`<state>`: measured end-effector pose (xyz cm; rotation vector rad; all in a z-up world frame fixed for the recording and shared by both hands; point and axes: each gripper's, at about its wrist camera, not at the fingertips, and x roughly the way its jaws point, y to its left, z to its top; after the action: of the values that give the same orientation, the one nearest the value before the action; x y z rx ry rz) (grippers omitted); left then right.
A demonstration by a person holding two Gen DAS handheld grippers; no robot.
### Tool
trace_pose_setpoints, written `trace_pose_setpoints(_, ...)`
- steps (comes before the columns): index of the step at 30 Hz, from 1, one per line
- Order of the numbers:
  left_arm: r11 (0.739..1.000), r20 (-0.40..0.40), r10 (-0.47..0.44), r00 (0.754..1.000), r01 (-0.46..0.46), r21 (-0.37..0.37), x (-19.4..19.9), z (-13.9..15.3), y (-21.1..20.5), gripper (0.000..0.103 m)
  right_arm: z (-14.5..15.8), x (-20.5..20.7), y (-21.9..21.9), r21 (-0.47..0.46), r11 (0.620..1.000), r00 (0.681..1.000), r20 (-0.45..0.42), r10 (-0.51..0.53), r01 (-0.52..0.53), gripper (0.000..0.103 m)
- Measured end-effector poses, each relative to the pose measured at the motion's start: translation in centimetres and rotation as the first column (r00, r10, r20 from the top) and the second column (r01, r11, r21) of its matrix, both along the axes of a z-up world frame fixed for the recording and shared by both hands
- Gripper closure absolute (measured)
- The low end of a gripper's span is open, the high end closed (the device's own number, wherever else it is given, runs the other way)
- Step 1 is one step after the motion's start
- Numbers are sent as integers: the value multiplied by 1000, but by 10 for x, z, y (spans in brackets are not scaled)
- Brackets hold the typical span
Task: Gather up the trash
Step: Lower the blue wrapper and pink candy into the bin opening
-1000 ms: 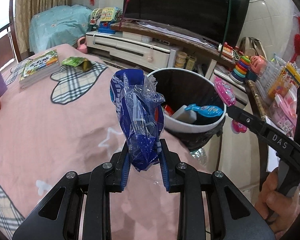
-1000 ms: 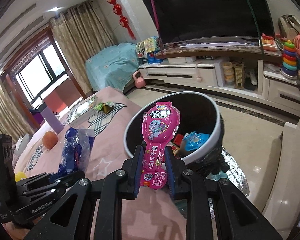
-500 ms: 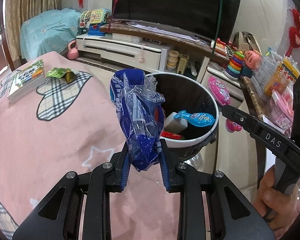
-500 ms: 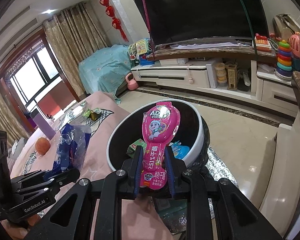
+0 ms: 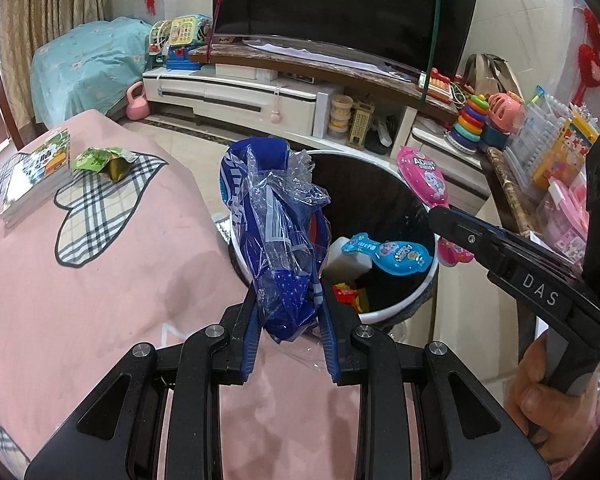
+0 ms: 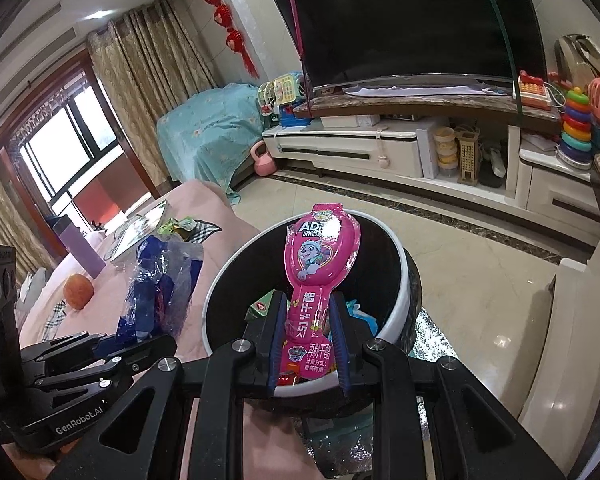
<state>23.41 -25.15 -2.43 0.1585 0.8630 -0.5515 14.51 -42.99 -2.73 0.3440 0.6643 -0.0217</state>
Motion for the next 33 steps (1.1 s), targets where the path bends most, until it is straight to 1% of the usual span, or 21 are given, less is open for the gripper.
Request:
trace_pose_setpoints(18, 999, -21, -14, 1000, 15, 40, 17, -10, -24, 78, -7, 20, -10, 4, 1000, 999, -40, -5, 5, 81)
trace_pose_setpoints(33, 998, -55, -5, 998, 9, 67, 34, -18, -36, 76, -16, 35, -14, 8, 1000, 997, -81, -3, 3, 81)
